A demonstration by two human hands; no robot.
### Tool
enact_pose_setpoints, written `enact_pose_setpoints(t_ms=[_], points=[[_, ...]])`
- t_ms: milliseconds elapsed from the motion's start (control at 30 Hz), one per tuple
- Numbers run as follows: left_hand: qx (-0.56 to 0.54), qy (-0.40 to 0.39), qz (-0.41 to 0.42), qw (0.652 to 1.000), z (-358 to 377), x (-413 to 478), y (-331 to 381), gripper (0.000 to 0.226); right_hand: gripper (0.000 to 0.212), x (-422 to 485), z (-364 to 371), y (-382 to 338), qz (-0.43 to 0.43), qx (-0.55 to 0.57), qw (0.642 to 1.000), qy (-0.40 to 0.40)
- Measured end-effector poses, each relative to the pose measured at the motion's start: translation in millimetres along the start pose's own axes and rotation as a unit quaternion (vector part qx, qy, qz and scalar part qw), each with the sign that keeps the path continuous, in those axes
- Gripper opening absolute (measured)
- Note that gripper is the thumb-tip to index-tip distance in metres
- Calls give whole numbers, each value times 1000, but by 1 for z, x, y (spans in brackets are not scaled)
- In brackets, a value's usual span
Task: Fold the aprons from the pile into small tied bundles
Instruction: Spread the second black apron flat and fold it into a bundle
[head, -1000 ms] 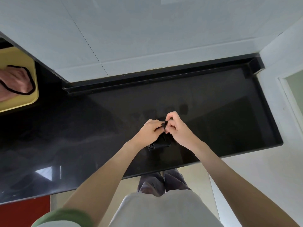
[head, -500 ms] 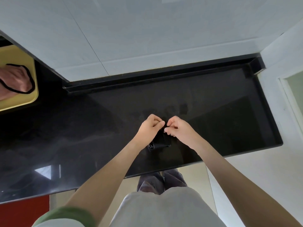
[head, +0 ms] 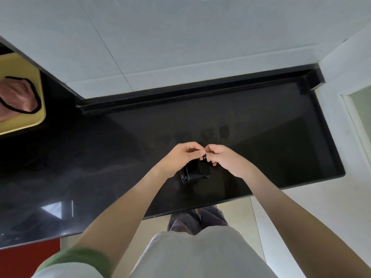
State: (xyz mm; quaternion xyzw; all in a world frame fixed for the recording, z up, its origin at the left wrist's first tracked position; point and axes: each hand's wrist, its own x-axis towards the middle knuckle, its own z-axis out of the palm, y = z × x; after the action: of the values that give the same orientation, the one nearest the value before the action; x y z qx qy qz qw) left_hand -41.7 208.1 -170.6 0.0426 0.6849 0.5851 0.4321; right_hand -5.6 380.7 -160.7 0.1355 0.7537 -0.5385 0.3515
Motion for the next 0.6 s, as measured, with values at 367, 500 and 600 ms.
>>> enact_pose_setpoints(t_ms=[367, 500, 600], points=[[387, 26, 74, 919, 12, 1, 7, 17, 15, -3, -1, -3, 39, -67, 997, 29], [553, 64, 93, 826, 18, 1, 8, 19, 13, 1, 3, -4, 46, -22, 997, 65], [642, 74, 84, 758, 21, -1, 10, 12, 14, 5, 10, -2, 34, 24, 994, 99]])
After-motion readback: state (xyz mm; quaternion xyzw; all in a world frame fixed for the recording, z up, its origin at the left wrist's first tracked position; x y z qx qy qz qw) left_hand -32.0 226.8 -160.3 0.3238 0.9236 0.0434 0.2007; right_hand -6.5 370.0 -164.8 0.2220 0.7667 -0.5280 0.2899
